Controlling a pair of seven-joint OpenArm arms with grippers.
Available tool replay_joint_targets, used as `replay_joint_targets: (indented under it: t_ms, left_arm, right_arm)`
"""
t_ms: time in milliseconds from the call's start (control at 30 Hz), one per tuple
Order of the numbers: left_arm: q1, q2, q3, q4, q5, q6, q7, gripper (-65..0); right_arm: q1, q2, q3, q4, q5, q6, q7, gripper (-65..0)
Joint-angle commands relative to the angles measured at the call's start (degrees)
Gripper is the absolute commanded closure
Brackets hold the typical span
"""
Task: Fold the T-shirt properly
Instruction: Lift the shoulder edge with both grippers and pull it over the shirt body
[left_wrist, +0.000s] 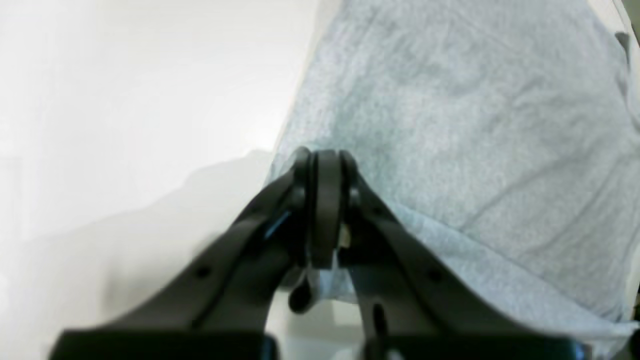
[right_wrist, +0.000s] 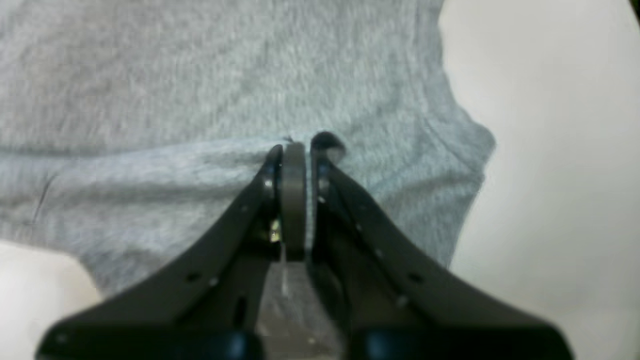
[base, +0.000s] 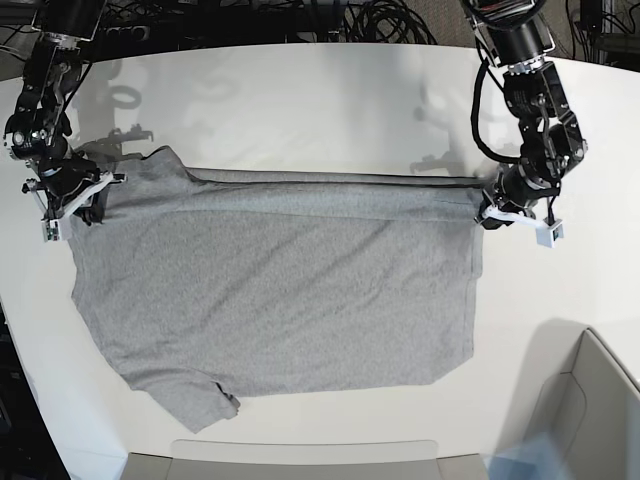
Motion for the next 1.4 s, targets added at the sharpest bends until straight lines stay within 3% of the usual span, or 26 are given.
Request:
replay_joint_targets:
  t_ms: [0, 433, 733, 867, 1367]
  left_arm:
    - [-1.99, -0.73, -0.23, 0.63, -0.81, -0.40, -1.19, 0.0]
    - [-7.17, -0.73, -0.40, -5.09, -0.73, -0.40, -1.80, 0.0]
    - [-12.01, -1.08, -0.05, -10.54, -0.73, -0.40, -1.89, 0.0]
    - [-12.45, -1.08, -0.05, -11.24, -0.73, -0.40, -1.89, 0.0]
    - [-14.03, -1.26, -0.05, -15.99, -0.73, -0.40, -4.70, 0.0]
  right_arm:
    - [2.01, 1.51, -0.36, 0.19, -0.01, -0.06, 1.58, 0.0]
    - [12.91, 3.89, -4.40, -8.07, -0.27, -0.06, 1.67, 0.0]
    - [19.51, 6.61, -8.36, -16.07, -0.27, -0.15, 5.27, 0.0]
    - [21.53, 6.70, -11.34, -19.41, -0.27, -0.15, 9.14, 0.0]
    - [33.40, 6.70, -20.75, -35.24, -0.27, -0.15, 15.38, 0.0]
